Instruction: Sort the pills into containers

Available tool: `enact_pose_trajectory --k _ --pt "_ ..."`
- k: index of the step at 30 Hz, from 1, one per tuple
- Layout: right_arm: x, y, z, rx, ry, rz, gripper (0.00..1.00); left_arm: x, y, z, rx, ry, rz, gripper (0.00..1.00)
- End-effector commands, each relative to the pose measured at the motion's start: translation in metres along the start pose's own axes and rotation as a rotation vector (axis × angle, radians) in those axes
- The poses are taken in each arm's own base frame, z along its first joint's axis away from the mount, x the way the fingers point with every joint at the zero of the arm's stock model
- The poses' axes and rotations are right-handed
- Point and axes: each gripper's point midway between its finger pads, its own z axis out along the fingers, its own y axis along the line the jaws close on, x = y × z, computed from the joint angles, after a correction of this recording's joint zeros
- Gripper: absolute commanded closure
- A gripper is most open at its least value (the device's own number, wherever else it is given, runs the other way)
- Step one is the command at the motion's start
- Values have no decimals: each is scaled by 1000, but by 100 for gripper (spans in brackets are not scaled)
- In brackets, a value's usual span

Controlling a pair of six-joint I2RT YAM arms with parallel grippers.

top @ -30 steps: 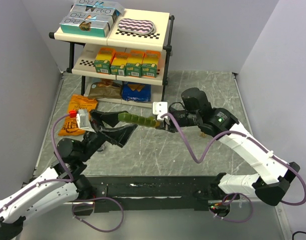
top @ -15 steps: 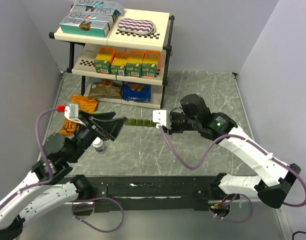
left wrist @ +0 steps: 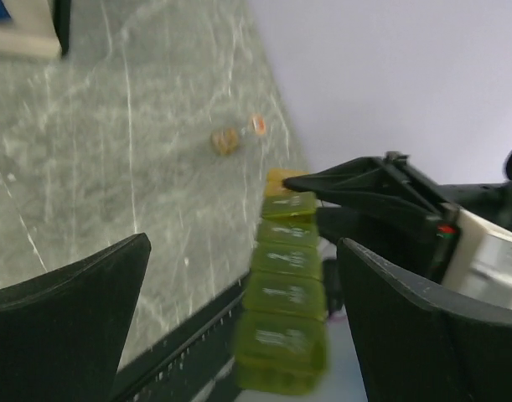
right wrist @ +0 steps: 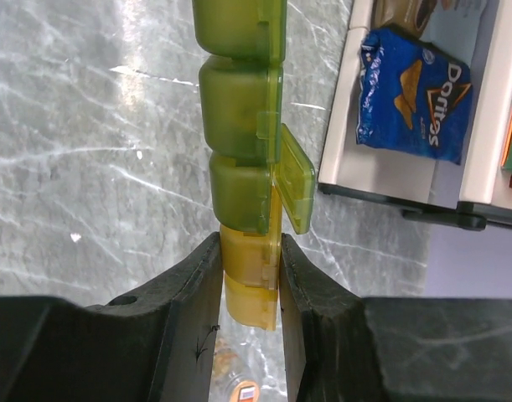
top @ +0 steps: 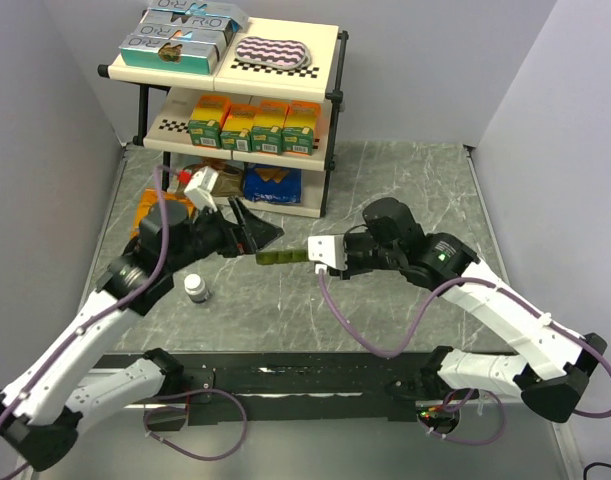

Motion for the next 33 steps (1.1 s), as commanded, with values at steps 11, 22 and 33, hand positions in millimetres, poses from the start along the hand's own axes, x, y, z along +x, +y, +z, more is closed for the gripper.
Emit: enact_pose_trajectory --k 11,22,33 --pt "-5 21 -6 -63 13 -180 92 52 -34 6 468 477 -40 0" --pt "-8 9 -3 -29 29 -193 92 90 -23 17 398 631 -23 12" --pt "-1 16 -1 -43 37 -181 92 94 -12 28 336 671 9 51"
